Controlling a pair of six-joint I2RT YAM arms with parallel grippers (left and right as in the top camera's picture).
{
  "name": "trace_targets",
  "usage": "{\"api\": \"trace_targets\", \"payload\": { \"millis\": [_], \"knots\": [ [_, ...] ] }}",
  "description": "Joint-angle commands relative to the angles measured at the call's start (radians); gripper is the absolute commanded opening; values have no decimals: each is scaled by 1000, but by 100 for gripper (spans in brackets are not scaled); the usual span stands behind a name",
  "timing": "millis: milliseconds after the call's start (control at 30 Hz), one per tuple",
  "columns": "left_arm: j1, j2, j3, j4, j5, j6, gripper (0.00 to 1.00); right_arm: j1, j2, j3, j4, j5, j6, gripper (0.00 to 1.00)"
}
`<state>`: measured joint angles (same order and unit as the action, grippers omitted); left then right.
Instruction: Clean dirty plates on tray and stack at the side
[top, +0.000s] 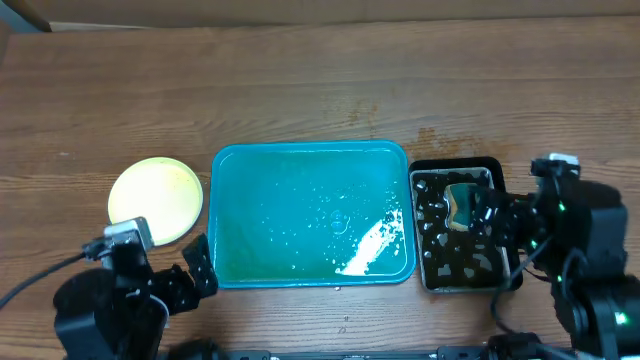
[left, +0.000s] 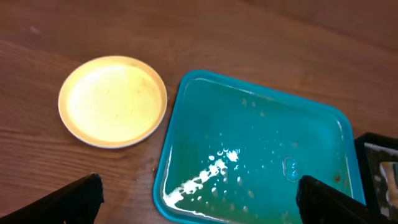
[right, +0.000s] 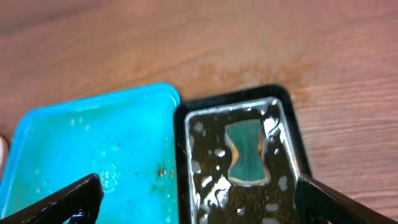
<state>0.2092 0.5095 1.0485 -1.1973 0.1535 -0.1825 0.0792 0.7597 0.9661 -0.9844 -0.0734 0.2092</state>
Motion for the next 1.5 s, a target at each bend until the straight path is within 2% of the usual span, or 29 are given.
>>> {"api": "trace_targets", "payload": {
  "millis": [0, 300, 800, 967, 1100, 1233, 1467],
  "knots": [
    [-2, -26, -14, -22, -4, -5, 100, -1, -32, -10, 6, 17, 3, 100],
    [-2, -26, -14, -113, -4, -5, 100, -1, -16, -10, 3, 17, 3, 100],
    [-2, -26, -14, -115, -4, -5, 100, 2, -29, -11, -3, 17, 3, 100],
    [-2, -26, -14, -116, -4, -5, 100, 2, -96, -14, 5, 38, -5, 100],
    [-2, -26, -14, -115, -4, -5, 100, 2, -201, -74, 99, 73, -4, 100],
    [-2, -26, -14, -115, -4, -5, 100, 2, -348, -211, 256, 72, -4, 100],
    [-2, -26, -14, -115, -4, -5, 100, -1, -587, -543, 681, 45, -3, 100]
  ]
}}
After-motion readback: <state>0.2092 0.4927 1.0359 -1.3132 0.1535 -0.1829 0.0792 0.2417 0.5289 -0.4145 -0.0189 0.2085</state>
